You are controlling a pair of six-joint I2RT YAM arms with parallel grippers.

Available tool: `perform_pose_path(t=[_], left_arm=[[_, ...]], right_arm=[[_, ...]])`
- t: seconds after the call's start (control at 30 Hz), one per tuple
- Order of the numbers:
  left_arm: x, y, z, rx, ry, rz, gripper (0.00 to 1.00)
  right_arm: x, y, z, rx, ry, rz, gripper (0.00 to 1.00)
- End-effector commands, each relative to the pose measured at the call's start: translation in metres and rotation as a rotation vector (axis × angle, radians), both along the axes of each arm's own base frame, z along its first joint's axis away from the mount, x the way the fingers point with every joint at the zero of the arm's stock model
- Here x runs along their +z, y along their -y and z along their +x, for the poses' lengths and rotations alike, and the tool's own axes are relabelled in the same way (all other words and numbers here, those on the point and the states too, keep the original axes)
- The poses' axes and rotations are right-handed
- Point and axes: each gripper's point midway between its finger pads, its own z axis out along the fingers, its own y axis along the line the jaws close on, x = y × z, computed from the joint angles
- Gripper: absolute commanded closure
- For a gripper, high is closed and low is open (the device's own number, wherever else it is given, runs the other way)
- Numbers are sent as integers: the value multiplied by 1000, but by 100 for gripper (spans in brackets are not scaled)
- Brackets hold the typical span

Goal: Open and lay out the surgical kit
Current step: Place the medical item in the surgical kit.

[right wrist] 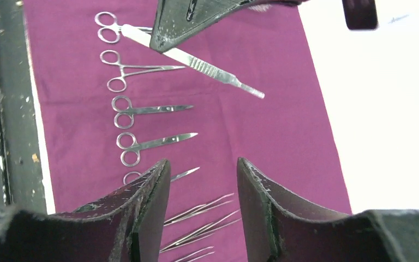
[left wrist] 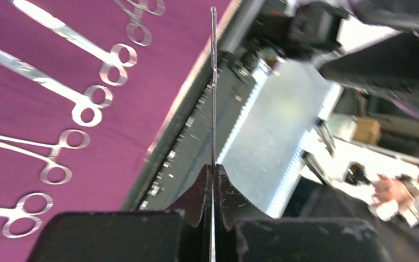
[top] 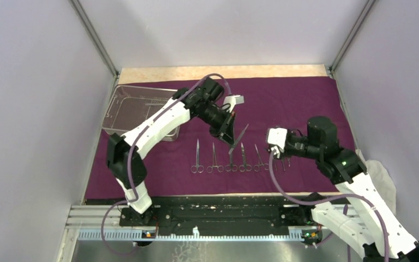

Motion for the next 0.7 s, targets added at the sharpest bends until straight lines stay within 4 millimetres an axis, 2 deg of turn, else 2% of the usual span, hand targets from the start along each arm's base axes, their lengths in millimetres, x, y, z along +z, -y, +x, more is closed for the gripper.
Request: perform_pose_path(t=[0.0,0.07,0.27,0.4,0.67], left_arm=[[32,-4,-55,-202,-173,-229,100],[36,-7,-61,-214,-180,-241,100],[34,-14,-70,-217,-206,-229,100],[32,-16,-73,-216,-220,-228,100],[29,-17,-77,-218,-258,-229,100]], right_arm=[[12,-25,-16,373,159,-104,53],[6,-33,-17,446,137,-115,53],[12,-53,-12,520,143,-92,53],[2,-55,-9,544,149,-172,56],[6,-55,0,527,232,-244,59]])
